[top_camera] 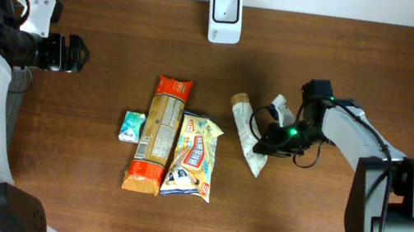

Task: Scan the item barcode
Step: 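Grasp the white tube with the right gripper, then lift the white tube toward the scanner and hold it over it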

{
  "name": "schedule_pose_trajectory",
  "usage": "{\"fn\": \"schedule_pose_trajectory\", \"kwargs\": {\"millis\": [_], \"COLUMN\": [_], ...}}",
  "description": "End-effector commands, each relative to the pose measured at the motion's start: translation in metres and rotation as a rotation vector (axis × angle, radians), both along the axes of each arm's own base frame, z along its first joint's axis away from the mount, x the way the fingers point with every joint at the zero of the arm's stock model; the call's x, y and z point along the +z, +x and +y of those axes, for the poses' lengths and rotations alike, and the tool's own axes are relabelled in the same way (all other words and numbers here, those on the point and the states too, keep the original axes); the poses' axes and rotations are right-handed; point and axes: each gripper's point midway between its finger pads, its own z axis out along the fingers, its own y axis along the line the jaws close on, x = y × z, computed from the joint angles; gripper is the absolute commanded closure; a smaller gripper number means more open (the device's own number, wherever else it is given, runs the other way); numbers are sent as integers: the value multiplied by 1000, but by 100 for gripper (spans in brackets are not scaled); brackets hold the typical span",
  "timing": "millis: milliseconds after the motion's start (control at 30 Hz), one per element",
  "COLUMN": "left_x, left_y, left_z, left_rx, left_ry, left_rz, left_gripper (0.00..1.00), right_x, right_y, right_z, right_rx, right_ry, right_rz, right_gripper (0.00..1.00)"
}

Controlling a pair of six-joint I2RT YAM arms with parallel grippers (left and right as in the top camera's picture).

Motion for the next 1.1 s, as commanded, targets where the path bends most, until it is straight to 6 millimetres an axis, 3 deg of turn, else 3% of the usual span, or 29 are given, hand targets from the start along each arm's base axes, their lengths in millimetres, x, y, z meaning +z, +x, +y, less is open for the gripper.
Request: {"fn": "schedule_pose_trajectory", "kwargs": {"millis": [0,33,67,200,267,400,567,633,667,733,800,900,933,967,1067], "left_x": [4,4,4,4,4,4,4,4,4,4,4,4,4,4,4], "left_y": [0,0,0,0,0,0,0,0,0,0,0,0,0,0,0], "left_z": [-2,-2,-2,-2,-2,-2,-2,-2,-2,-2,-2,-2,-2,-2,-2], "left_rx": [-22,-22,-22,-22,-22,-22,-22,-22,-22,-22,-22,-22,-22,-22,-22], "left_ry": [1,1,1,1,1,1,1,1,1,1,1,1,1,1,1], "left_rz": [-14,-14,-14,-14,-14,-14,-14,-14,-14,-14,-14,-14,-14,-14,-14], "left_gripper": [1,1,1,1,1,1,1,1,1,1,1,1,1,1,1], "right_x": [-4,-7,-8,0,9,13,-26,-30,-30,-31,-28,15,34,66,122], "right_y": [6,7,10,34,56,80,62,58,57,54,51,62,67,72,81], "right_z": [-15,-21,-25,-35,-38,-25,-9,-10,-10,-10,-7,2,5,10,12], "right_rx": [-42,-47,-53,-12,15,93,135,134,133,132,126,35,32,38,14], "right_ry": [-3,-28,-43,-38,-40,6,127,120,120,121,143,320,373,430,451], "right_rz": [-11,-17,-28,-160,-269,-433,-317,-292,-291,-274,-259,-235,-253,-293,-361], "right_gripper": [80,62,35,18,10,10,28,46,63,86,95,96,96,96,96]}}
